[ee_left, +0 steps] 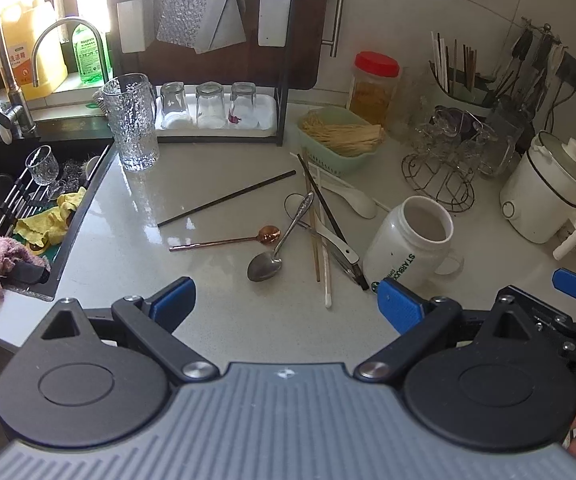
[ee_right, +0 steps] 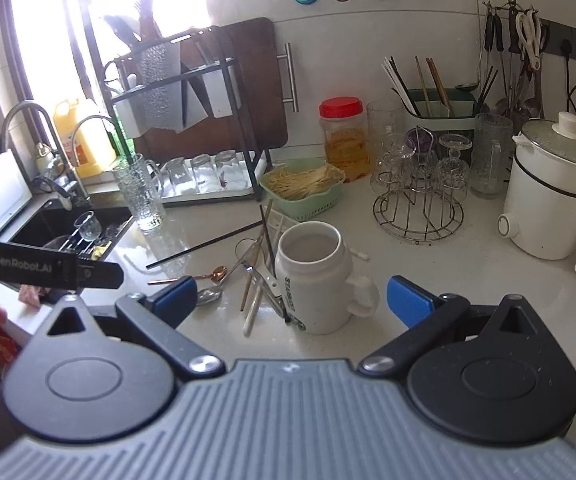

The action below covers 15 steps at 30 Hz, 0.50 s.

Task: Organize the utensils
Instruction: 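Grasp the white Starbucks jar with the right gripper and stand it upright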

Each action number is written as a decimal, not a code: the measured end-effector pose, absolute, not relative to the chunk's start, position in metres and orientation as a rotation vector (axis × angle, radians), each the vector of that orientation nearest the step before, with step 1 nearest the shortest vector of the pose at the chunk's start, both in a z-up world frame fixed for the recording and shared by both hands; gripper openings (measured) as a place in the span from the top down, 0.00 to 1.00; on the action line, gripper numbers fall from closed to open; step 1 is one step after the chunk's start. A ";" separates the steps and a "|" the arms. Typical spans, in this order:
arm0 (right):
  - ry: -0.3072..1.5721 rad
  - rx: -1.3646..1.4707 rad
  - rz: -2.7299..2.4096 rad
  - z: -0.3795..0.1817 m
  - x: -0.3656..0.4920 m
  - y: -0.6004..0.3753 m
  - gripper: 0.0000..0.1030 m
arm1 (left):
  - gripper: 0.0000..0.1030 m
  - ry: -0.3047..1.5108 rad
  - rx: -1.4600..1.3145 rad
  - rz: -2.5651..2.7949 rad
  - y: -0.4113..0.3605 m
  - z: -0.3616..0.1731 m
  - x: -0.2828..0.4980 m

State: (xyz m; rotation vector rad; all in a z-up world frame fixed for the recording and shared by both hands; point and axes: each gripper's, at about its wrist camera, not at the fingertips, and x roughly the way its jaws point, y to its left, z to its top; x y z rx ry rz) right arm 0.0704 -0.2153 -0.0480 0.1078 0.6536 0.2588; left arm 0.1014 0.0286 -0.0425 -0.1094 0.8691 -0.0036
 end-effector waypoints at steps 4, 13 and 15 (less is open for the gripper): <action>0.663 0.067 0.262 -0.062 0.093 -0.203 0.00 | 0.04 0.887 -0.117 -0.032 0.040 -0.058 0.132; 0.727 0.024 0.216 -0.099 0.145 -0.188 0.00 | 0.04 0.906 -0.090 -0.117 0.055 -0.084 0.193; 0.734 0.003 0.212 -0.105 0.152 -0.184 0.00 | 0.04 0.918 -0.090 -0.123 0.057 -0.089 0.205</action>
